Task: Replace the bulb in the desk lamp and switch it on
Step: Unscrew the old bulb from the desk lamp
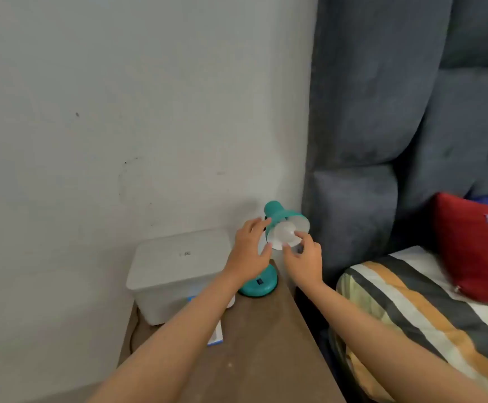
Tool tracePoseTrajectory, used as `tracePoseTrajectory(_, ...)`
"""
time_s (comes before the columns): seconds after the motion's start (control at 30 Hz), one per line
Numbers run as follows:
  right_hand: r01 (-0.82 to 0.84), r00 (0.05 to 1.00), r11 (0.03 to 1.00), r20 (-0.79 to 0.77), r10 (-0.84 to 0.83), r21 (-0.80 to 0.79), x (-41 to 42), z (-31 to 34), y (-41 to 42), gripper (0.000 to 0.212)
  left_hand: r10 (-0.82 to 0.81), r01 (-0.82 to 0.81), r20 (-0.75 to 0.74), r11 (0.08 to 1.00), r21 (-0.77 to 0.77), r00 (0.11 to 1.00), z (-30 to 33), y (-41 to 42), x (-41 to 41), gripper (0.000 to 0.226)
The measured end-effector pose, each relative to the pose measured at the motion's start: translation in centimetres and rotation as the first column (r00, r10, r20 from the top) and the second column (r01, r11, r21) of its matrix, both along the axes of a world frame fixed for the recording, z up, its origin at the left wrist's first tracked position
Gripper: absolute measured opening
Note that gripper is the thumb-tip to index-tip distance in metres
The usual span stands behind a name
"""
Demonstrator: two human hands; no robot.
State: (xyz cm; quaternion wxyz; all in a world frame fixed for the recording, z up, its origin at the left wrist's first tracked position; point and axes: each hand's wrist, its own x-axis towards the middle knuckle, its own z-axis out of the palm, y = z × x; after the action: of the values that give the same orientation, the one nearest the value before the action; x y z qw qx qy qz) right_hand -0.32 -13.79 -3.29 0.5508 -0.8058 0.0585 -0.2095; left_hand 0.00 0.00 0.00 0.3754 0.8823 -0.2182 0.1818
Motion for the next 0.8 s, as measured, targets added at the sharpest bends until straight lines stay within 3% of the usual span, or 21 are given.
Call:
tracePoseTrajectory(0.2,0.01,1.0,0.991,0.017,-0.012,0.132,2.8,-0.7,-0.5,0.049,-0.038,0.039,0.005,0.997,-0.06,0.999,0.1,-1.9,3.7,0.047)
tracePoseTrajectory(0.53,0.05,0.994,0.97,0.085,-0.072,0.239,6.1,-1.9,0.2,0.049,-0.075,0.08,0.032,0.98,-0.183,0.997,-0.5,-3.0,7.3,0.042)
tracePoseTrajectory(0.8,0.036,0.991,0.962,0.114,-0.069,0.269,6.5,-2.9,0.4,0.052,-0.068,0.064,-0.015,0.98,-0.188,0.998,-0.3,-2.9,7.3,0.043)
